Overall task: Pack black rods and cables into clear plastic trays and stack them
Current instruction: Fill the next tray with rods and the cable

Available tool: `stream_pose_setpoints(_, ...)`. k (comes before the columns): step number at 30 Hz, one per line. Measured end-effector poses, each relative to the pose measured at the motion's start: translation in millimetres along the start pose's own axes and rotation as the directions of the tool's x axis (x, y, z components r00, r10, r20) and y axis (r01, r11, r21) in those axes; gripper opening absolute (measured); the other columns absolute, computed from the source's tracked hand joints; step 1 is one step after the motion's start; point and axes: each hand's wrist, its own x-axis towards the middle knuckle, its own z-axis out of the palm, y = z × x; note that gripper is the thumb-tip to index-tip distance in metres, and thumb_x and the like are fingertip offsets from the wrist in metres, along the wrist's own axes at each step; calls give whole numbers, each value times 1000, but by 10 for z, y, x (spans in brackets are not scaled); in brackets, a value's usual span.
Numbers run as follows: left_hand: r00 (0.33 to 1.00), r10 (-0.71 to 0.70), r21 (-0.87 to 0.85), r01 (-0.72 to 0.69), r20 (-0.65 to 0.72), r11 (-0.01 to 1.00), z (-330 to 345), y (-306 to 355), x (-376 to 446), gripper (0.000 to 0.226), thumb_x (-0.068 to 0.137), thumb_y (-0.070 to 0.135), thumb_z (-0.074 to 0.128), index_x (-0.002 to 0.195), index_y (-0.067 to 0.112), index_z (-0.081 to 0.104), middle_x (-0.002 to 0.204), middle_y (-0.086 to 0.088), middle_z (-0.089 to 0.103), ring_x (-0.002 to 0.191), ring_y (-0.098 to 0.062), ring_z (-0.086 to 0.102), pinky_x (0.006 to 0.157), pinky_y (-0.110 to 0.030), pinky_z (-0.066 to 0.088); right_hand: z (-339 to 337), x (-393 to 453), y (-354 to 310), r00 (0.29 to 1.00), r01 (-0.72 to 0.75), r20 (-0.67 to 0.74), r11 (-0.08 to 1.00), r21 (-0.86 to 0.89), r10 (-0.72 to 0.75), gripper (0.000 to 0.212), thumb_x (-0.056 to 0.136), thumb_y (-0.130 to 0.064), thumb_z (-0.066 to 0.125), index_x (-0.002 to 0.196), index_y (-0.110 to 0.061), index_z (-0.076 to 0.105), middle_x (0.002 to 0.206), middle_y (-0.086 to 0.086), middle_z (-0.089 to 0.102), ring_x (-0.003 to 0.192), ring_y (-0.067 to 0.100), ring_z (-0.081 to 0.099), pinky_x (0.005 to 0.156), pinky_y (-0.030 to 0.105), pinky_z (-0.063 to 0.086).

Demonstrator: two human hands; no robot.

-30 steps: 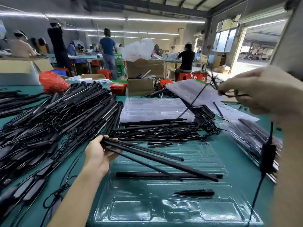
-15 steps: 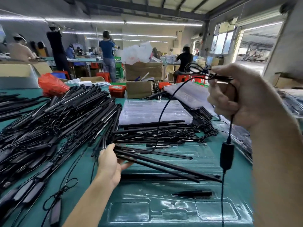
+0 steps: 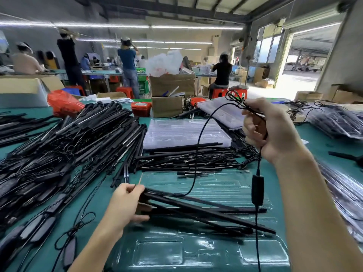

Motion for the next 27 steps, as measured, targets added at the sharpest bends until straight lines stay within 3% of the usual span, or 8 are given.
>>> stream_pose_setpoints(2,992,125,291,-111,-31,950,-66,-15,7,18,94,33,66,87,16,69,77,-2,69,59,-17,66,53,-37,59,11,-6,11,1000,3,2,1000,-2,-3,26,90,-31,62,71,-14,58,48,-1,40,35,11,23,38,17,13)
stream_pose_setpoints(5,972,233,637,-163,-26,754,-136,3,-27,28,86,50,67,69,28,70,58,11,66,61,-9,62,55,-26,43,1,-8,29,1000,15,14,1000,-16,-15,25,91,-32,61,73,-14,57,48,-1,41,35,12,22,38,18,12)
stream_pose_setpoints(10,972,235,823,-129,-5,553,-160,14,-85,43,84,57,59,81,15,68,71,0,70,65,-10,60,56,-25,43,-23,-13,49,1000,19,26,999,-29,-18,24,92,-31,60,75,-14,57,49,-1,42,35,11,24,38,17,13)
stream_pose_setpoints(14,948,306,905,-203,86,375,-138,46,-78,39,84,53,62,74,16,55,78,2,67,70,-12,59,62,-27,47,-14,-15,65,1000,10,25,998,-55,-8,24,93,-31,60,75,-14,58,50,0,42,34,11,23,37,15,14)
stream_pose_setpoints(15,927,349,889,-270,137,369,-135,59,-62,34,84,49,65,75,18,56,80,3,64,72,-10,58,65,-26,47,-11,-15,71,1000,6,23,998,-61,-4,25,93,-31,60,75,-14,58,50,0,43,34,11,23,37,15,14)
stream_pose_setpoints(17,877,390,753,-454,281,477,-141,63,-12,22,83,41,73,74,26,60,80,6,62,72,-7,57,65,-20,46,-13,-19,86,1000,-1,14,997,-75,2,26,93,-32,61,75,-14,58,50,1,43,34,11,23,37,16,15)
stream_pose_setpoints(21,785,272,543,-591,556,596,-128,-28,2,19,76,49,82,80,35,70,84,10,66,78,-5,61,73,-17,50,-74,-43,129,1000,11,-5,995,-98,-12,26,93,-32,63,76,-13,59,51,2,43,35,12,25,36,16,17)
stream_pose_setpoints(27,733,307,490,-650,608,581,-189,-124,-11,32,75,54,81,99,51,62,96,17,59,95,0,51,84,-17,41,-165,-61,202,999,-18,-29,996,-85,15,22,93,-32,62,80,-13,63,52,2,42,36,12,22,39,18,15)
